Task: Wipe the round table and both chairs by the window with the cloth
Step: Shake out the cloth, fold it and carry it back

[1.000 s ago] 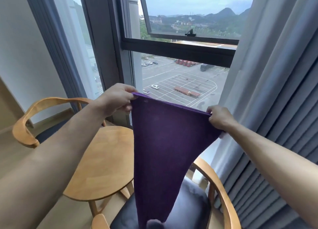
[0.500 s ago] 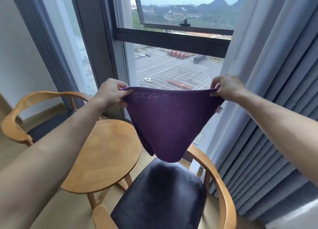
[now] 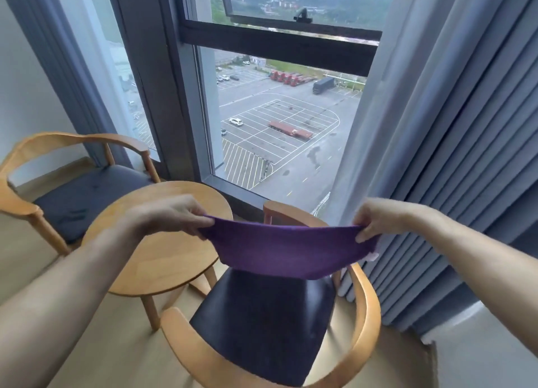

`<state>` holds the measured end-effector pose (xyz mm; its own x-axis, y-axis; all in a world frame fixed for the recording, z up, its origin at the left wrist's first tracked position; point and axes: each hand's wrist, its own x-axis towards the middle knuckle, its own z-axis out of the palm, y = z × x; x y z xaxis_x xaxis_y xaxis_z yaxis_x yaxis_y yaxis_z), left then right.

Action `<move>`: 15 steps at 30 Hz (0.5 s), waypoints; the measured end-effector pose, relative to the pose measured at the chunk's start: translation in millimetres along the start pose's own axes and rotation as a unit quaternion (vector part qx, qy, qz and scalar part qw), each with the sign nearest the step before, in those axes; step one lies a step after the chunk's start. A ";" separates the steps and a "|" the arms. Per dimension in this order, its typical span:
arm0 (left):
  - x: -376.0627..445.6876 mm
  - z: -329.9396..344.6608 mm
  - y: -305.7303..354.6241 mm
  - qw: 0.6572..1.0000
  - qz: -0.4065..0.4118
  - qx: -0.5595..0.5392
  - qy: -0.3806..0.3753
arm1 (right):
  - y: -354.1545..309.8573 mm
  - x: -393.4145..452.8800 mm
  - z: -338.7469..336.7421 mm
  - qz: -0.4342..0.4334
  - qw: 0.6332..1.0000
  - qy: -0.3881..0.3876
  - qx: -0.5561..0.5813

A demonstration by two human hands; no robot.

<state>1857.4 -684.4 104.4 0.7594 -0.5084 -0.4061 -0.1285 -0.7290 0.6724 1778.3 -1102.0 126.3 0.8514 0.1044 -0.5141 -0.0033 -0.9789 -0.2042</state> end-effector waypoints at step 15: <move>79.8 128.0 -71.9 0.990 -0.095 0.013 0.101 | 22.2 84.8 135.6 0.136 0.981 0.101 0.091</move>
<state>1845.5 -731.2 -55.6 0.8836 -0.2599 -0.3895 0.0147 -0.8160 0.5779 1779.3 -1091.1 -34.8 0.8928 -0.2106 -0.3981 -0.3223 -0.9162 -0.2383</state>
